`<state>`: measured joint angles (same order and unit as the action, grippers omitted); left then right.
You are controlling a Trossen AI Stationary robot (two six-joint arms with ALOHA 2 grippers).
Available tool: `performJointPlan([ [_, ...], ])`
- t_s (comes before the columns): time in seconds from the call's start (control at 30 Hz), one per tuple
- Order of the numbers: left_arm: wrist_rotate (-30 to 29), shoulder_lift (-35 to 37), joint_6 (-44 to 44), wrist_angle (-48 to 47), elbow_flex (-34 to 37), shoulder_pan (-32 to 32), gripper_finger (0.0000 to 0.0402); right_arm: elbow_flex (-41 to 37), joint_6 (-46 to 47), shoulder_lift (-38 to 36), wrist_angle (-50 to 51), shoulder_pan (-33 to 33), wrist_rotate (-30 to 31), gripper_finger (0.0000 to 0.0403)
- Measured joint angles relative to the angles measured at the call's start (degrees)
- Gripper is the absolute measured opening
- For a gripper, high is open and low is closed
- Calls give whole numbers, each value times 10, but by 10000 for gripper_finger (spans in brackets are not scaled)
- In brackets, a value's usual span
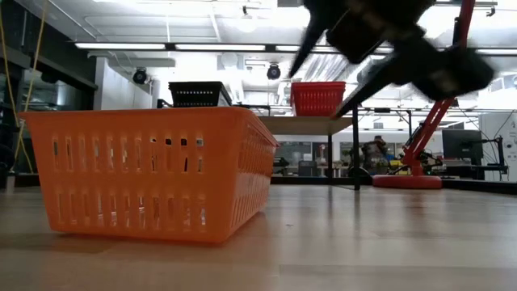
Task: Stack baskets on shelf by color
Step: Put the right orange basket on the shelf
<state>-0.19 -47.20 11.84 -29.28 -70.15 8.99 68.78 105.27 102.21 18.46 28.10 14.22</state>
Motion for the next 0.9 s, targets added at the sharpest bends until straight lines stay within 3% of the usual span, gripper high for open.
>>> performJointPlan([
  [0.23,-3,0,0,6,0,0,0,62,-20,88,0,-21,18,199],
  [0.57,-7,0,0,36,0,0,0,109,-35,134,66,-19,22,191],
  [0.73,-10,0,4,39,0,0,0,110,-36,135,75,-17,32,159],
  [0.9,-14,0,29,39,0,0,0,110,-56,135,74,-17,34,102],
])
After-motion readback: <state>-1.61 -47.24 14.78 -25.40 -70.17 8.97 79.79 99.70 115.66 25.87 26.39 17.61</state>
